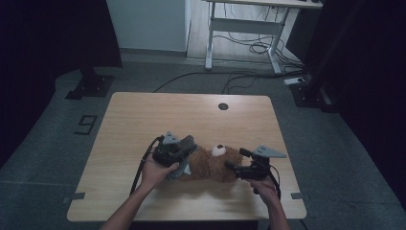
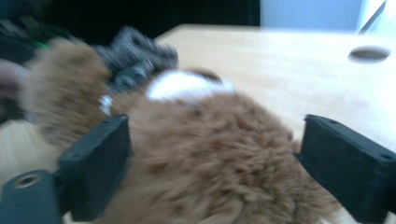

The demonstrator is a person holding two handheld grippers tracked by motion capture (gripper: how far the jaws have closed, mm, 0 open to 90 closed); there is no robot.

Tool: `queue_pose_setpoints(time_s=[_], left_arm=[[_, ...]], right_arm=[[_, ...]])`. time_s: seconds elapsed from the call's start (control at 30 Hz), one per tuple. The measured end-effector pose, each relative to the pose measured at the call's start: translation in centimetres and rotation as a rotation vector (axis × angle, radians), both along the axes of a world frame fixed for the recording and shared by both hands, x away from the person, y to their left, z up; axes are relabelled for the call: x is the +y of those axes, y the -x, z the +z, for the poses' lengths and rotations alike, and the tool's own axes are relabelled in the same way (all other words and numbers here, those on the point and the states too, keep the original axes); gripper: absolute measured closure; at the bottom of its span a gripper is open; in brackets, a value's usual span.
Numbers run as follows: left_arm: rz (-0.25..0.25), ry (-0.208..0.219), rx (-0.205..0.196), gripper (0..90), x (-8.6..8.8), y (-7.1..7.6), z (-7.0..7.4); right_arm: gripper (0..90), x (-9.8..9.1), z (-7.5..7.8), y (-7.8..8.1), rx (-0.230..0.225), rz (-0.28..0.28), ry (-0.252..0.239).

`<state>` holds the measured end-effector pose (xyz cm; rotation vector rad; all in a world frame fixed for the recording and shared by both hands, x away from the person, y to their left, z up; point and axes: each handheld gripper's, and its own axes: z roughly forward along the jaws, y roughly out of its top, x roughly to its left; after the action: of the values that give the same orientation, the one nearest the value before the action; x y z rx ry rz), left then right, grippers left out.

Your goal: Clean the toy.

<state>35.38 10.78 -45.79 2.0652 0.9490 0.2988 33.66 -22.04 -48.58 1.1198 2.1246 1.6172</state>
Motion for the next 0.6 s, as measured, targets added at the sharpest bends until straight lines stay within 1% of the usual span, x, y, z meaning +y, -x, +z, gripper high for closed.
queue_pose_setpoints(time_s=[0.07, 0.1, 0.13, 0.17, 0.2, 0.23, 0.27, 0.33, 0.43, 0.53, 0.6], left_arm=[[-0.01, 0.01, 0.004, 76.0, 0.5, 0.9, -0.2], [-0.01, 0.01, 0.004, 76.0, 0.5, 0.9, -0.2], [-0.018, 0.014, 0.006, 76.0, 0.8, 1.5, -0.4], [-0.032, 0.022, 0.009, 76.0, 1.1, 2.2, -0.6], [-0.039, 0.027, 0.01, 76.0, 1.4, 2.5, -0.8], [-0.044, 0.038, 0.015, 76.0, 1.5, 2.8, -1.0], [-0.047, 0.05, 0.016, 76.0, 1.7, 3.0, -1.1], [-0.041, 0.059, -0.003, 76.0, 1.7, 3.4, -1.5], [-0.025, 0.067, -0.011, 76.1, 1.4, 3.0, -1.7], [0.001, 0.087, -0.001, 76.3, 0.8, 1.6, -1.9], [0.016, 0.084, -0.005, 76.4, 0.3, 0.6, -2.0]], right_arm=[[1.7, 0.6, -0.6, -0.1, 0.05, 0.047, 0.012], [1.7, 0.6, -0.6, -0.1, 0.05, 0.047, 0.012], [0.0, 1.0, -0.9, -0.1, 0.077, 0.067, 0.03], [0.0, 1.9, -1.6, 0.1, 0.114, 0.079, 0.103], [0.0, 2.1, -1.8, 0.2, 0.121, 0.077, 0.132], [0.0, 2.5, -2.1, 0.3, 0.135, 0.073, 0.173], [0.5, 2.8, -2.4, 0.4, 0.139, 0.071, 0.208], [5.4, 3.1, -2.7, 0.7, 0.128, 0.059, 0.247], [12.4, 3.5, -2.7, 0.7, 0.11, 0.016, 0.297], [17.7, 3.4, -3.0, 0.1, 0.093, -0.031, 0.296], [21.6, 3.2, -3.2, -0.5, 0.075, -0.063, 0.281]])
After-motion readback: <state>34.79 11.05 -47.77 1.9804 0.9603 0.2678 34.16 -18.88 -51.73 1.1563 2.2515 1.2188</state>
